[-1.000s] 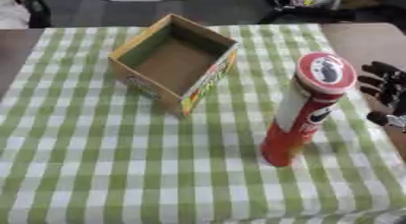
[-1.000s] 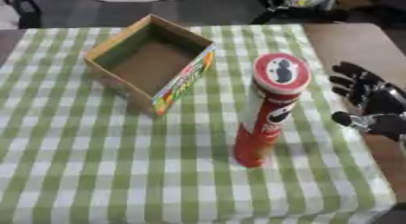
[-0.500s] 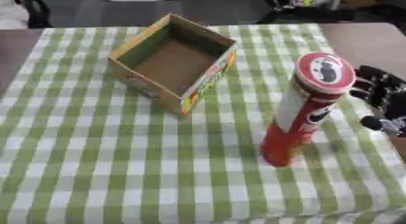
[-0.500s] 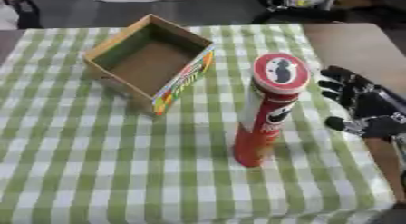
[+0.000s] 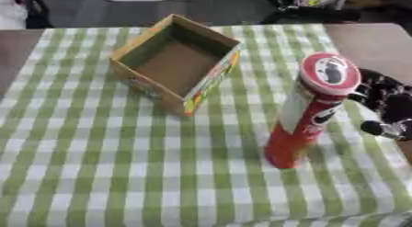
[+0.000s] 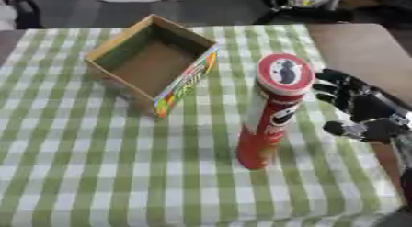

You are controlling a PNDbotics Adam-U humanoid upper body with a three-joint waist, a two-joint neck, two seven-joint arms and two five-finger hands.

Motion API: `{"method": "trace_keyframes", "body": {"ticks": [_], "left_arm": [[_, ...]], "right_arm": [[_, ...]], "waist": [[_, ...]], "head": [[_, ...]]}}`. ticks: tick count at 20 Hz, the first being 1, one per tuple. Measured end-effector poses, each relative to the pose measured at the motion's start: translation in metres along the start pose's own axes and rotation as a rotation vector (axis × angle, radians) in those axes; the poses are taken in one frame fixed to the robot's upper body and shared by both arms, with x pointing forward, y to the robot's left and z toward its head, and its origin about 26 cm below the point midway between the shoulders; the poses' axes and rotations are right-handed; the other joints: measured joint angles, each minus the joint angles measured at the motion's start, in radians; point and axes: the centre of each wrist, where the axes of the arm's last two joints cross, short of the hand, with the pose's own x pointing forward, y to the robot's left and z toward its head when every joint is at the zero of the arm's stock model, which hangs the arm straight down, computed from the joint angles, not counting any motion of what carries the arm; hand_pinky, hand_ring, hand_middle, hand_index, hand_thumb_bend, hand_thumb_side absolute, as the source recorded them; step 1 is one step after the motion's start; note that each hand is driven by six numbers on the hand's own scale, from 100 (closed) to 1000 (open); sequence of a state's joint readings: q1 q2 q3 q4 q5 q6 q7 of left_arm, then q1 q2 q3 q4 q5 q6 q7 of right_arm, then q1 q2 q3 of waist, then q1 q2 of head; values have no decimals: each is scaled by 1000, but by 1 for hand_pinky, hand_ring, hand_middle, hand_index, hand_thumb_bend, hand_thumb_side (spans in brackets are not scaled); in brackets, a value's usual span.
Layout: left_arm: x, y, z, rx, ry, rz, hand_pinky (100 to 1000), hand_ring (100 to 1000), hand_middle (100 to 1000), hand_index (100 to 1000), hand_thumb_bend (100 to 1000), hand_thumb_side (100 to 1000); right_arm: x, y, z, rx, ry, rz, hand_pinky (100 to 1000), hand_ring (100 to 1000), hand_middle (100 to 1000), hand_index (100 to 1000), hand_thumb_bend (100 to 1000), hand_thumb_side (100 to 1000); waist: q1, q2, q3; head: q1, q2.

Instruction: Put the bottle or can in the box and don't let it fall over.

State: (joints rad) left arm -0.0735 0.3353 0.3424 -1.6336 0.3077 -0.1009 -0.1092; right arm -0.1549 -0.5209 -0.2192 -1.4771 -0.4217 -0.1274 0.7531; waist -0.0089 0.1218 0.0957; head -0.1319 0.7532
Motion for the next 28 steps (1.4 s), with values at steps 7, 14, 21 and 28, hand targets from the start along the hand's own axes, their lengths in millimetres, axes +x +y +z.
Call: {"method": "trace_keyframes", "body": {"ticks": [7,14,21,28], "left_arm": [[0,0,0,-2,0,1,1000,1000,1000,794,199,763],[1,-1,-1,-5,-1,2,1000,1000,1000,794,199,764],[1,-1,-1,-7,1,3,1000,1000,1000,794,200,765],[0,-2,-1,-11,3,4,1000,1000,1000,794,200,766]], "right_arm": [[-2,7,-12,40,-2,-7,1000,1000,1000,1000,576,100],[-3,13,-23,67,-7,-22,1000,1000,1000,1000,561,132],[-2,17,-31,89,-15,-34,1000,1000,1000,1000,558,149],[1,22,-38,111,-35,-38,1000,1000,1000,1000,546,191]], "waist": [[0,0,4],[0,0,7],[-1,1,8],[-1,1,9]], "head": [[-5,0],[-11,0],[-12,0],[-13,0]]}}
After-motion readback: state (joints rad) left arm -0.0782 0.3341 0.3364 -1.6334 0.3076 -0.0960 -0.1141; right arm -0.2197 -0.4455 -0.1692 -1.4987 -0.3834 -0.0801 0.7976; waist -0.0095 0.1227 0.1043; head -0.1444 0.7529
